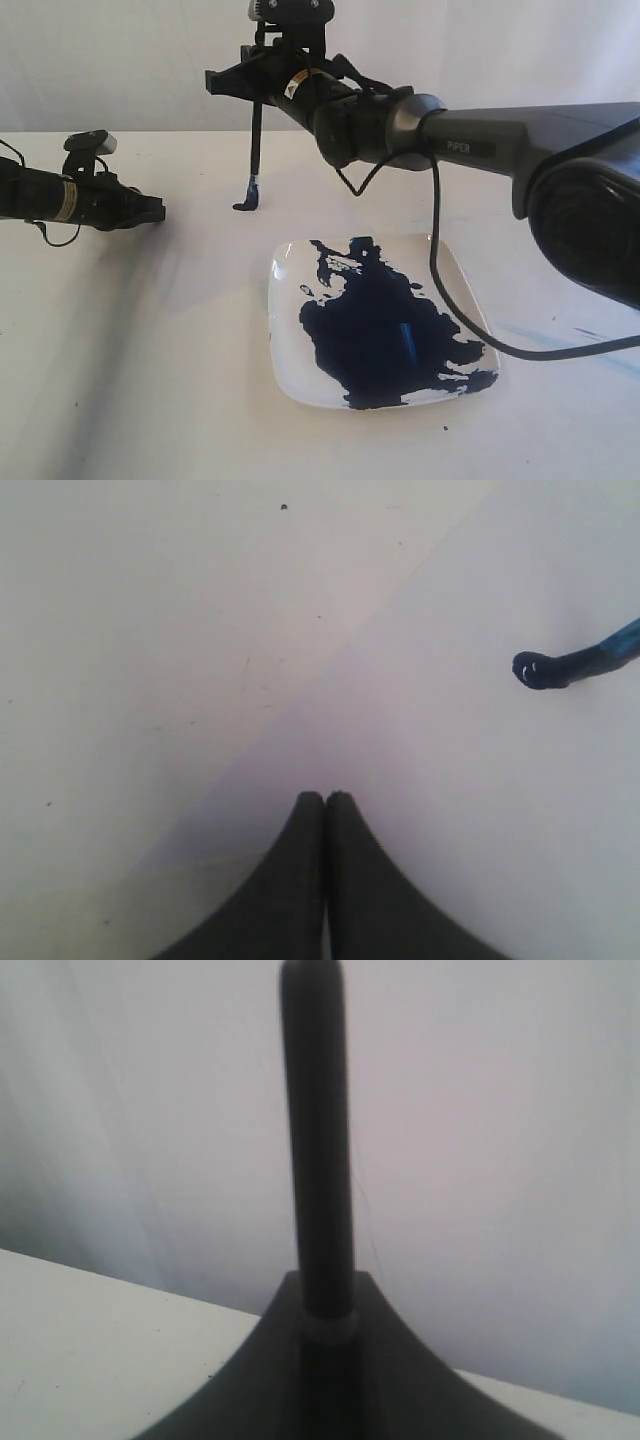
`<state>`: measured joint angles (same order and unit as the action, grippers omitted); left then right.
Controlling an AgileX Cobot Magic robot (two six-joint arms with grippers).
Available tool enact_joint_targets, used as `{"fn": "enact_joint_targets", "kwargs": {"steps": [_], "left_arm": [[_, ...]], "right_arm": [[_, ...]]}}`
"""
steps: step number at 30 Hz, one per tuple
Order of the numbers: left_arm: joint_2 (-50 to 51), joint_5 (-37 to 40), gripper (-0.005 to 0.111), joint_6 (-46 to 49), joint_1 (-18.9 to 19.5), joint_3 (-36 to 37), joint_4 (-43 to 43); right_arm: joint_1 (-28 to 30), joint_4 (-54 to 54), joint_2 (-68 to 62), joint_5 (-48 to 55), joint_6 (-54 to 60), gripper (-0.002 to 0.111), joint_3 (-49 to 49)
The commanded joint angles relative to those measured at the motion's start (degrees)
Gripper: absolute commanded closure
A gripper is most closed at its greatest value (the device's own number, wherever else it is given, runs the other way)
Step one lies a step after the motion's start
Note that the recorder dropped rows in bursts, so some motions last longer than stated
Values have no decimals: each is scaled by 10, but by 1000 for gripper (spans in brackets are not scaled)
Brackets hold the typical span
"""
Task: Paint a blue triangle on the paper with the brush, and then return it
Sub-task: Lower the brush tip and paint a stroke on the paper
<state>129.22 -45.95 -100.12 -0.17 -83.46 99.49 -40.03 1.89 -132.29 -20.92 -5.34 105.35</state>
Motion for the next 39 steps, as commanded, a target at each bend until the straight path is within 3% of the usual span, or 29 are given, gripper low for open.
{"fn": "enact_joint_targets", "kwargs": {"steps": [1,26,39], "left_arm": [[-6,7,107,-2,0,2,5],[-6,6,107,-2,0,2,5],[-6,6,107,-2,0,2,5]], "right_arm": [[1,-2,9,6,10,108,2],[1,0,26,41,27,108,2],[1,1,24,-9,23,108,2]]}}
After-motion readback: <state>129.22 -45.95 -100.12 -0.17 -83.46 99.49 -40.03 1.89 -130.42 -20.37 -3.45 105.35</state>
